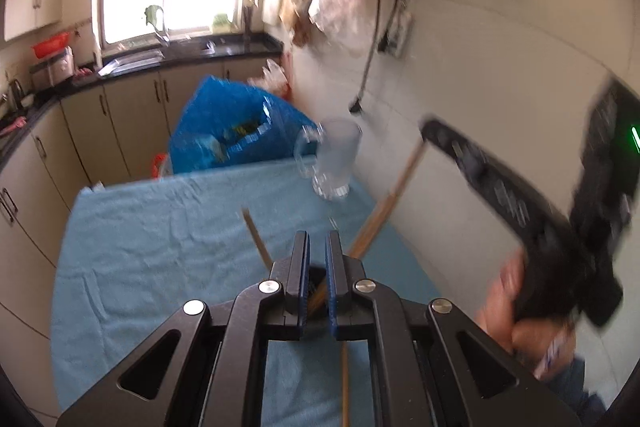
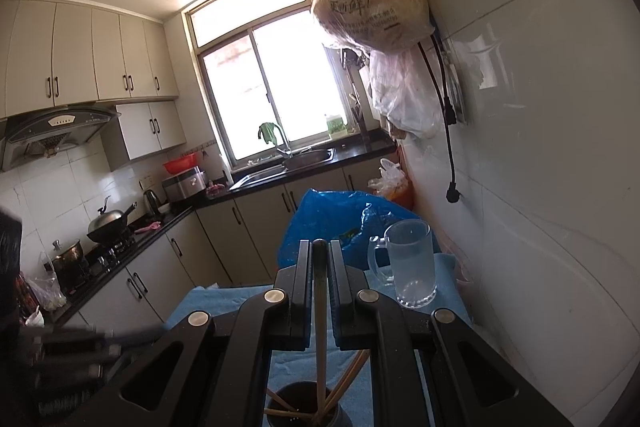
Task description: Organize utensils
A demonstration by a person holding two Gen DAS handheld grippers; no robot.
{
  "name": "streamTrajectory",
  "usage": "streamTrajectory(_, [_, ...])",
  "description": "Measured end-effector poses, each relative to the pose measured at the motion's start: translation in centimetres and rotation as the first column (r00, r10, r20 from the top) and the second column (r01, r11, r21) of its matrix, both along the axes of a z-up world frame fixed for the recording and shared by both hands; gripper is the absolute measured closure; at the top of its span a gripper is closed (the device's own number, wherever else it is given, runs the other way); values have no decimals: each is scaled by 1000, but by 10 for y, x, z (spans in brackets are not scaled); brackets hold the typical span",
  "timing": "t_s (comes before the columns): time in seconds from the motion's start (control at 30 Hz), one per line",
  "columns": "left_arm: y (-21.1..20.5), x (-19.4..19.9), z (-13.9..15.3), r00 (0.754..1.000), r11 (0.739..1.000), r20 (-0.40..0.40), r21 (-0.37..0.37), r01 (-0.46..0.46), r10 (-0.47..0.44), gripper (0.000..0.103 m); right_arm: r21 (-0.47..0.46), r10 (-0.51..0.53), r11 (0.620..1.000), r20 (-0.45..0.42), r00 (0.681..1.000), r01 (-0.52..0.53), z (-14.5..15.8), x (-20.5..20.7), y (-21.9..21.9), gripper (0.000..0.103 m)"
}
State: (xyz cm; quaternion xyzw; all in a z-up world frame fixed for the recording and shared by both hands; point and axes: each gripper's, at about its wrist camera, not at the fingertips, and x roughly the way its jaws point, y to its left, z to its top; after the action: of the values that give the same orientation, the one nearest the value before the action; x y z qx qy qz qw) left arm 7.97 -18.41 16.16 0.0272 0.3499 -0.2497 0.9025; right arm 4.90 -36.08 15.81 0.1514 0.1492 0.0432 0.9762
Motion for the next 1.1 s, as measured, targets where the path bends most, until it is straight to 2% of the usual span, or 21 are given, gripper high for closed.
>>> streamTrajectory(0.03, [1,-5,-6,1000,1000,-11,9,14,-14,96,-3,4,1000,-8,1000,-4,-2,1,1,95])
streamTrajectory(0.1, [3,-19,-28,996,997,-57,39,64,-62,88,-15,8,1000,-19,1000,-8,-6,3,3,95])
streamTrajectory(0.13, [3,-25,-42,992,995,-99,46,85,-80,75,-17,8,1000,-21,1000,-9,-7,4,3,95])
streamTrajectory(0.17, [2,-30,-60,984,992,-150,60,108,-98,71,-17,11,1000,-25,1000,-12,-9,4,3,95])
streamTrajectory(0.27, [-13,-32,-114,963,981,-256,143,127,-87,71,-27,15,999,-24,1000,-16,-10,4,4,95])
streamTrajectory(0.33, [-22,-23,-138,943,982,-319,126,139,-93,71,-31,20,999,-30,999,-21,-11,7,4,95])
streamTrajectory(0.37, [-31,-15,-156,930,978,-355,140,152,-94,71,-33,19,999,-33,999,-20,-11,7,4,95])
streamTrajectory(0.43, [-40,-6,-173,927,976,-370,170,135,-64,71,-39,19,999,-35,999,-20,-11,9,3,95])
streamTrajectory(0.47, [-46,0,-183,920,977,-385,156,146,-75,71,-43,19,999,-37,999,-20,-11,9,2,95])
streamTrajectory(0.6, [-66,10,-201,915,975,-395,157,156,-83,71,-51,24,998,-53,998,-26,-13,13,-1,95])
streamTrajectory(0.7, [-78,16,-211,918,971,-395,199,134,-46,71,-59,31,998,-58,998,-34,-15,15,-3,95])
streamTrajectory(0.73, [-81,17,-215,918,970,-395,204,131,-41,75,-59,35,997,-58,998,-38,-15,16,-3,95])
streamTrajectory(0.77, [-83,19,-220,918,967,-396,228,115,-16,90,-61,39,997,-59,997,-43,-15,16,-3,95])
streamTrajectory(0.8, [-85,19,-223,920,963,-391,250,104,2,94,-62,40,997,-59,997,-44,-15,16,-3,95])
streamTrajectory(0.83, [-85,18,-222,931,960,-364,264,91,12,96,-63,43,997,-59,997,-46,-15,17,-4,95])
streamTrajectory(0.93, [-81,15,-222,934,961,-356,267,71,30,96,-55,54,997,-64,996,-57,-17,19,-5,95])
streamTrajectory(1.1, [-57,0,-197,956,974,-292,223,39,28,96,-36,60,997,-72,996,-62,-21,20,-9,95])
